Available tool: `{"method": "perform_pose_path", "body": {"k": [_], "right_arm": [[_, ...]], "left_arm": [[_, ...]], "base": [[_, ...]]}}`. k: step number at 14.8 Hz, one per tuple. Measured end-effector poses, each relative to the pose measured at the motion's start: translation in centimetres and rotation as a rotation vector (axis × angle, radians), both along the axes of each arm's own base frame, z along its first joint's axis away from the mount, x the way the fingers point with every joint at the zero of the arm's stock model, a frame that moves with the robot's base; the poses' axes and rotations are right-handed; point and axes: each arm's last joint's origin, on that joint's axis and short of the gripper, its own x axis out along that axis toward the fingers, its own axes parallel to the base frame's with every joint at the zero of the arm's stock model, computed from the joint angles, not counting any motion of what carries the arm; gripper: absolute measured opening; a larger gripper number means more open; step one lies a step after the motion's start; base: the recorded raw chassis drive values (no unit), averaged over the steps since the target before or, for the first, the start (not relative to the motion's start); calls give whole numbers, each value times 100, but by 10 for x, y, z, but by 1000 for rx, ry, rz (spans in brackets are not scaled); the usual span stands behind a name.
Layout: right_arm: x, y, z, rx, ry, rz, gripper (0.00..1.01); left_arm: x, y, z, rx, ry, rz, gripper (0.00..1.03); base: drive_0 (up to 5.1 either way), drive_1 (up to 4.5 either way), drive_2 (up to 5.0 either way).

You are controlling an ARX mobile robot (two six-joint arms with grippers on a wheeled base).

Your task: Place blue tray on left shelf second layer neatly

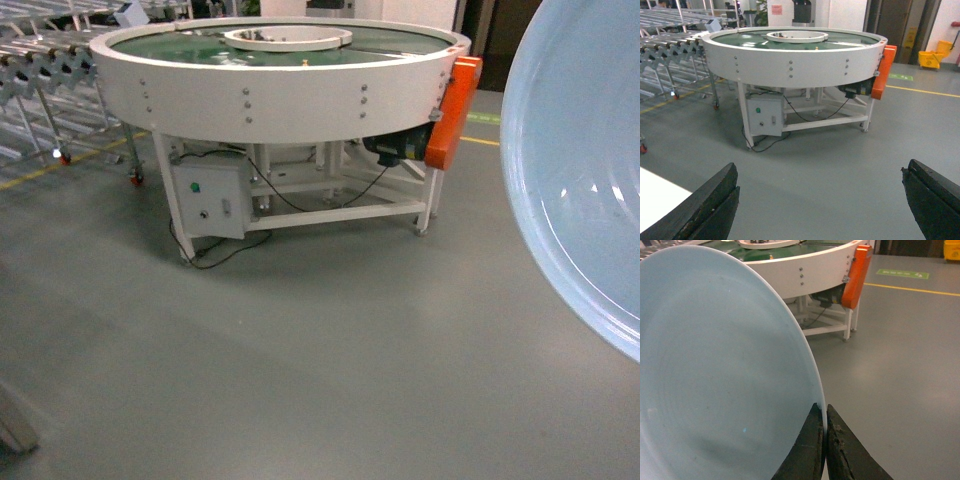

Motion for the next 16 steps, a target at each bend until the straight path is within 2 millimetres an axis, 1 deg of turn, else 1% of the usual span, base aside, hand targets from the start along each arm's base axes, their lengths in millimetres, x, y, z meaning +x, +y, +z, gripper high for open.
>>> {"method": "perform_pose_path", "body": {"k": [10, 16], "right_arm": [[1, 0, -1, -1, 10, 0, 2], [1, 0, -1, 0, 7, 0, 2]], "left_arm": [[0, 0, 0, 0, -1, 0, 98], [0, 0, 0, 0, -5, 1, 98]], "base": [[324, -417, -417], [-156, 229, -541]]}}
